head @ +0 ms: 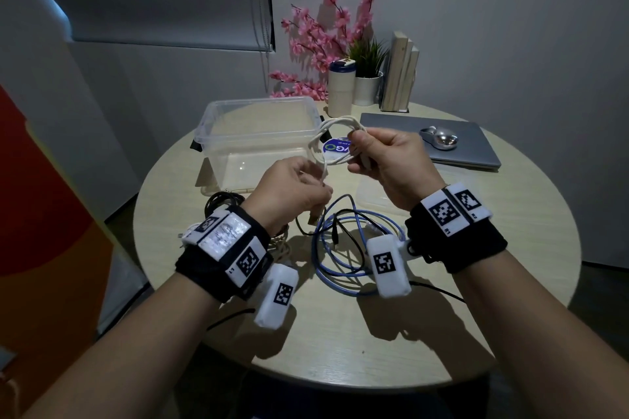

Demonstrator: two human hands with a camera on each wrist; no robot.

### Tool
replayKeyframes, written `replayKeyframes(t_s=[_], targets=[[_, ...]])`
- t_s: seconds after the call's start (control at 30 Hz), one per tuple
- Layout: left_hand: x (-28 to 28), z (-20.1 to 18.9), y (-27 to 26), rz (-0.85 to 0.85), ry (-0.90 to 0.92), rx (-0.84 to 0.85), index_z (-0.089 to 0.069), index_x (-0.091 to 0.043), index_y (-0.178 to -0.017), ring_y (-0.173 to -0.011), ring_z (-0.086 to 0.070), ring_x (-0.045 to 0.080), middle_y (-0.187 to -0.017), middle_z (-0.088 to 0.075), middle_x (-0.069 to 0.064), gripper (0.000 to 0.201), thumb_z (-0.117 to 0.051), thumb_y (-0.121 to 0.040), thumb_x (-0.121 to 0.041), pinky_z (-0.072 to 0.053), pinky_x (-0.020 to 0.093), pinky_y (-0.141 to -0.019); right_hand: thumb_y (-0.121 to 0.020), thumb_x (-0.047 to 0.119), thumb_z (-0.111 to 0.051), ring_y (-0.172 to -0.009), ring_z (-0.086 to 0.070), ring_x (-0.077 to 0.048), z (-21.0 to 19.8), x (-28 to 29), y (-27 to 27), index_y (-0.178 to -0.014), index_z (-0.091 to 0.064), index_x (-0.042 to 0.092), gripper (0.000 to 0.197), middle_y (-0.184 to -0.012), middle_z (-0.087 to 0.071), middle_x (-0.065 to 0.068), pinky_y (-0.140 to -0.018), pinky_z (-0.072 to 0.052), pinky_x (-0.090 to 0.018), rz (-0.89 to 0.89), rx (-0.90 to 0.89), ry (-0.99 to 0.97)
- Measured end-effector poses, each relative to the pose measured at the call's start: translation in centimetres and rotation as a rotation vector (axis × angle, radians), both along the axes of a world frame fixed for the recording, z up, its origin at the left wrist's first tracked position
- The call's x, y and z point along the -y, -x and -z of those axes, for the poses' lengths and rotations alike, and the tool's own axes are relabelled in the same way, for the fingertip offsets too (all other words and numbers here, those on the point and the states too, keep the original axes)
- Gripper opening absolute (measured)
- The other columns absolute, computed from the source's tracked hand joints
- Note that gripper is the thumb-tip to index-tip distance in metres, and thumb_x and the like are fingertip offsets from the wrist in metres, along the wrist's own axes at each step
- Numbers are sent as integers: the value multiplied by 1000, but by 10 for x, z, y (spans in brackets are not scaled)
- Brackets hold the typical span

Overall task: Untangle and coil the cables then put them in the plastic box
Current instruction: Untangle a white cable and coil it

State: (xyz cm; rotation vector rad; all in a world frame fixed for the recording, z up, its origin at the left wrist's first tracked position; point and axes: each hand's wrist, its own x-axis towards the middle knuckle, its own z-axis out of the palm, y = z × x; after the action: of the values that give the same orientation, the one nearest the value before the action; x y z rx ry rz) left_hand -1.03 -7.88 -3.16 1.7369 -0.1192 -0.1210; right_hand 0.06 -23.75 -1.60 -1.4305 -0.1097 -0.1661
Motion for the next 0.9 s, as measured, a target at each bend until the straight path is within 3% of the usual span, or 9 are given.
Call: replayKeyframes(t_s=[0.13, 0.2, 0.27, 0.4, 0.57, 0.67, 0.77, 0.9], targets=[[-8, 6, -4, -93, -315, 149, -72, -14, -72, -47, -52, 2, -62, -68, -2, 8, -78, -75, -18, -41, 16, -50, -91, 8, -58, -65, -54, -20, -3, 2, -1, -81, -65, 1, 13, -73, -54, -14, -57, -54, -22, -20, -17, -16], [-10, 7, -7, -142, -354, 185, -73, -18, -67, -39, -45, -1, -60, -68, -4, 10, -75, -77, -18, -35, 13, -42, -90, 8, -58, -60, -55, -17, -4, 1, 1, -85, -64, 0, 11, -73, -54, -13, -57, -55, -22, -59, -38, -46], [-10, 7, -9, -143, -263, 150, -73, -17, -71, -44, -49, 1, -62, -68, -1, 11, -70, -80, -13, -39, 16, -44, -91, 7, -57, -52, -57, -11, -6, 1, 3, -88, -64, 0, 11, -73, -54, -11, -55, -54, -21, -109, -53, -75], [-6, 4, -6, -2, 151, 43, -68, -3, -92, -65, -65, 12, -81, -68, 13, 11, -62, -86, 3, -54, 19, -64, -91, 6, -54, -49, -58, -9, -10, 0, 6, -87, -64, -1, 12, -65, -56, -7, -53, -53, -19, -186, -74, -71], [-7, -7, -3, 174, 417, -49, -60, 8, -110, -88, -65, 19, -98, -67, 17, 32, -47, -82, 18, -54, 27, -85, -91, 7, -56, -53, -62, -12, -7, 0, 5, -93, -65, -4, 14, -65, -66, -6, -54, -54, -19, -206, -92, -31], [-9, -8, -3, 138, 482, -58, -59, 8, -114, -86, -63, 17, -101, -67, 15, 28, -51, -87, 8, -55, 25, -81, -90, 7, -57, -57, -60, -13, -5, 0, 4, -99, -65, -6, 18, -73, -66, -11, -56, -54, -21, -192, -83, 23], [-8, -7, -5, 71, 490, -53, -63, 4, -110, -81, -63, 14, -93, -70, 9, 23, -58, -88, 1, -55, 20, -70, -91, 5, -57, -56, -59, -14, -4, -2, 4, -103, -64, -8, 19, -75, -64, -14, -56, -54, -21, -167, -76, 48], [-7, -7, -5, 48, 455, -46, -67, -6, -98, -74, -63, 8, -83, -70, 1, 14, -59, -88, -1, -53, 18, -63, -91, 3, -55, -55, -61, -14, -2, -4, 3, -98, -63, -7, 15, -76, -62, -14, -55, -55, -22, -149, -78, 41]])
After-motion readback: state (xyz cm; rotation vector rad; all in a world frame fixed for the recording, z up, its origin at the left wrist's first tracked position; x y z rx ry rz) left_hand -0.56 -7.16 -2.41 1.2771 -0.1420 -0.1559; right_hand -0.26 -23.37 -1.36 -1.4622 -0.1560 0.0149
